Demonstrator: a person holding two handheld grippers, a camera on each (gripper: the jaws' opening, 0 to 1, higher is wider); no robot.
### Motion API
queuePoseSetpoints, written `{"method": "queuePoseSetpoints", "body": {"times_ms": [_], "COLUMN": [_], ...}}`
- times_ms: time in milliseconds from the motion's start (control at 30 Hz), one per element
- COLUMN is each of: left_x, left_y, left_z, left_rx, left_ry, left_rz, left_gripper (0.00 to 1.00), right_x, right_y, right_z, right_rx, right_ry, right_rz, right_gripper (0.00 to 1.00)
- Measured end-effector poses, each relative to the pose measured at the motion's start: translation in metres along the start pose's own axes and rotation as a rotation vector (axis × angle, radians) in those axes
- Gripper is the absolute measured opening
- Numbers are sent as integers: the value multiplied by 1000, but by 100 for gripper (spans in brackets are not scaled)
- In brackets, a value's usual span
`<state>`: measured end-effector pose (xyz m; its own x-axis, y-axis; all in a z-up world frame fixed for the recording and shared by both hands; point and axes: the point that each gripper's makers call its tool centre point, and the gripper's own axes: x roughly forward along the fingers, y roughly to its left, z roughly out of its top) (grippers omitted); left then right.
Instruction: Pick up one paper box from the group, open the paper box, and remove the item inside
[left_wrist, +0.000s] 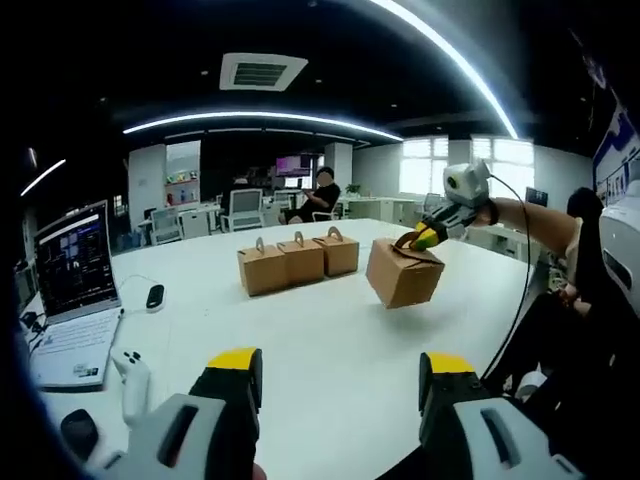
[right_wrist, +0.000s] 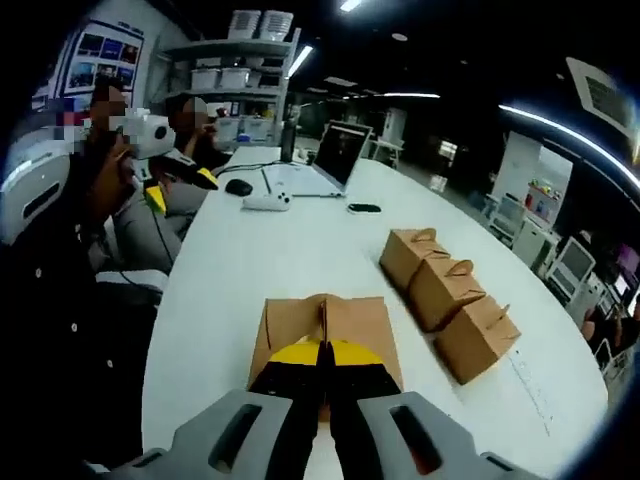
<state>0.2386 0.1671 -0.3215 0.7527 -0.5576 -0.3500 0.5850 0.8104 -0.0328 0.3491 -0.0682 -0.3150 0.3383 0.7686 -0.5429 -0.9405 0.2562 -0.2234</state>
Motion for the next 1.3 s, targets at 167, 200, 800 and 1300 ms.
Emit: {"method": "queuePoseSetpoints", "body": {"times_ms": [167, 200, 800, 1300], "left_x": [1, 1, 10, 13], "left_y": [1, 1, 14, 8], "left_z": [-7, -8, -22, -24], "left_rx": [-24, -26, -79, -82], "left_ry": [7, 9, 39, 42], "left_rz": [3, 4, 25, 13], "left_gripper": [64, 64, 63, 63], "right_x": [13, 15, 45, 22], "right_y": [-3, -4, -21, -36], "right_z": [-2, -2, -22, -4], "right_rx": [6, 8, -8, 144], "right_ry": [4, 1, 42, -105], "right_rz": [41, 53, 175, 84], "right_gripper": [3, 3, 3, 41]}}
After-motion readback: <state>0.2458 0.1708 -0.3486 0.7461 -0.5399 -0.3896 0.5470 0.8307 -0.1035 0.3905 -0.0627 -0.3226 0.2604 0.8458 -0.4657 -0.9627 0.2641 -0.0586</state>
